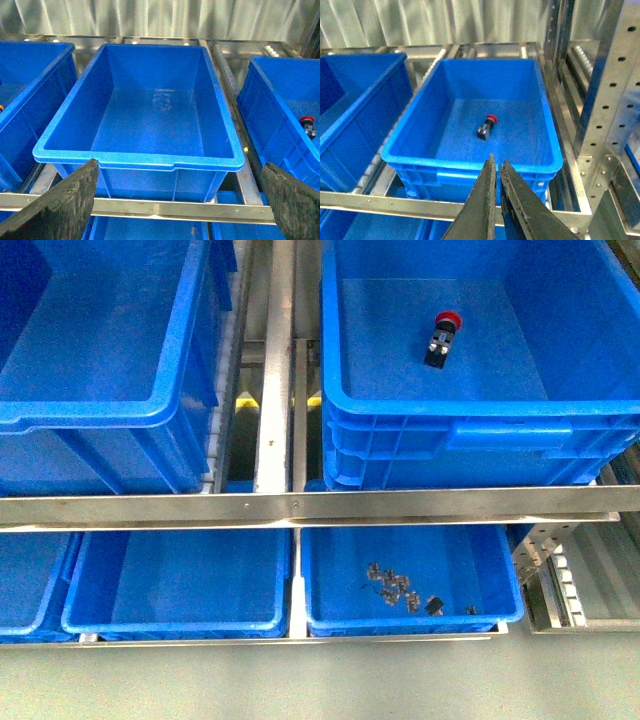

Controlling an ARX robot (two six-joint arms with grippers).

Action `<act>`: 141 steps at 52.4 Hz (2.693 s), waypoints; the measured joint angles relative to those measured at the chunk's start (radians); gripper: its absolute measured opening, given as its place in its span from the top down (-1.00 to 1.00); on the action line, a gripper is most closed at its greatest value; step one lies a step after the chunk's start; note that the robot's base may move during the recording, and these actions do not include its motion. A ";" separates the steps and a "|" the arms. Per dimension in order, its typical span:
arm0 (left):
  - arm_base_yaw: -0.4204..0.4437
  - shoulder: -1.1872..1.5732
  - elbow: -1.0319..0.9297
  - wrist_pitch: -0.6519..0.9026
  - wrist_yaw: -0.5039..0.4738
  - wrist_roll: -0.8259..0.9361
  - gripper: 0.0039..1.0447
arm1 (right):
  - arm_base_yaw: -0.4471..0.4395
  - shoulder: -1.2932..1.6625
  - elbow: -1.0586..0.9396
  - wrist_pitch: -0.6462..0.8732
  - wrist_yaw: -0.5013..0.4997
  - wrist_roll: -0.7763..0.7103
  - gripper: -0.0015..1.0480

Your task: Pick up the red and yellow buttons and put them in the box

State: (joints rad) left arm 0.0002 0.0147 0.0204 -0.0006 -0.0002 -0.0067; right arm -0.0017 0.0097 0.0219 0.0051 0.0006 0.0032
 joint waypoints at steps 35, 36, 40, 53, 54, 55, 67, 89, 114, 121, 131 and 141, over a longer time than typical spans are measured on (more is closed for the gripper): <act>0.000 0.000 0.000 0.000 0.000 0.000 -0.85 | 0.000 -0.005 0.000 -0.003 0.000 -0.001 -0.41; 0.000 0.000 0.000 0.000 0.001 0.000 -0.85 | 0.000 -0.005 0.000 -0.003 0.001 -0.001 -0.51; 0.000 0.000 0.000 0.000 0.005 0.000 -0.85 | 0.001 -0.005 0.000 -0.004 0.005 0.000 -0.83; 0.000 0.000 0.000 0.000 0.001 0.000 -0.85 | 0.002 -0.006 0.000 -0.004 0.003 0.000 -0.87; 0.000 0.000 0.000 0.000 0.000 0.000 -0.85 | 0.002 -0.006 0.000 -0.003 0.003 0.000 -0.87; 0.000 0.000 0.000 0.000 0.000 0.000 -0.85 | 0.002 -0.006 0.000 -0.003 0.003 0.000 -0.87; 0.000 0.000 0.000 0.000 0.000 0.000 -0.85 | 0.002 -0.005 0.000 -0.005 0.002 0.000 -0.87; 0.000 0.000 0.000 0.000 0.000 0.000 -0.85 | 0.002 -0.008 0.000 -0.007 0.000 -0.001 -0.87; 0.000 0.000 0.000 0.000 0.000 0.000 -0.85 | 0.002 -0.007 0.000 -0.007 -0.002 -0.001 -0.87; -0.037 0.061 0.048 -0.129 -0.121 -0.051 -0.85 | 0.002 -0.007 0.000 -0.007 -0.001 -0.001 -0.87; -0.119 0.690 0.398 -0.318 -0.391 -0.271 -0.85 | 0.002 -0.008 0.000 -0.007 -0.001 -0.001 -0.87; -0.102 1.047 0.611 -0.093 -0.338 -0.265 -0.85 | 0.002 -0.008 0.000 -0.007 0.000 -0.001 -0.87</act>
State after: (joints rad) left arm -0.1020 1.0615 0.6312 -0.0933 -0.3378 -0.2718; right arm -0.0002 0.0021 0.0216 -0.0021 0.0006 0.0025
